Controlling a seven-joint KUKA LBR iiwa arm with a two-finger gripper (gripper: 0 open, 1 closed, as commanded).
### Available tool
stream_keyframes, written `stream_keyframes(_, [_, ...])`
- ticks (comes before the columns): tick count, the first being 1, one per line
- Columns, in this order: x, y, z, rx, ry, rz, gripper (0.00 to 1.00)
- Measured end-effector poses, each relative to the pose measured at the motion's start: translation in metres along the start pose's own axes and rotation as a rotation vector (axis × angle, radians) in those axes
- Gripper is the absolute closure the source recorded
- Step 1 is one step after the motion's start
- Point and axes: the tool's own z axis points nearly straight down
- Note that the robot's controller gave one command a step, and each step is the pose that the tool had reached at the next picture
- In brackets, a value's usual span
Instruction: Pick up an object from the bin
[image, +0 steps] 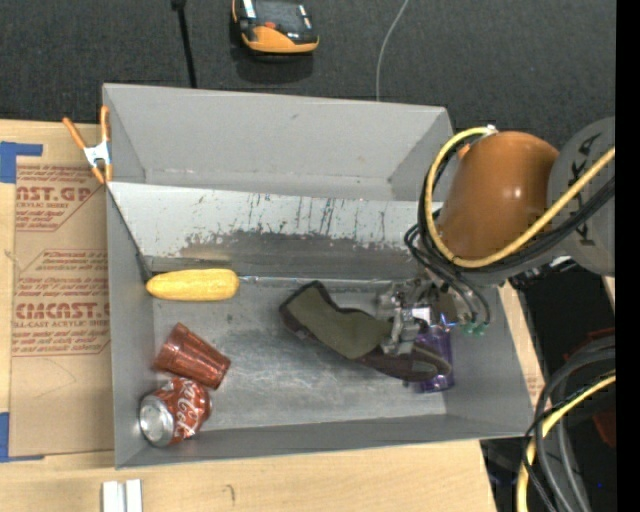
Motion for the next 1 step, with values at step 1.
stream_keyframes(1, [-0.0124, -0.0006, -0.0474, 0.000, -0.002, 0.005, 1.00])
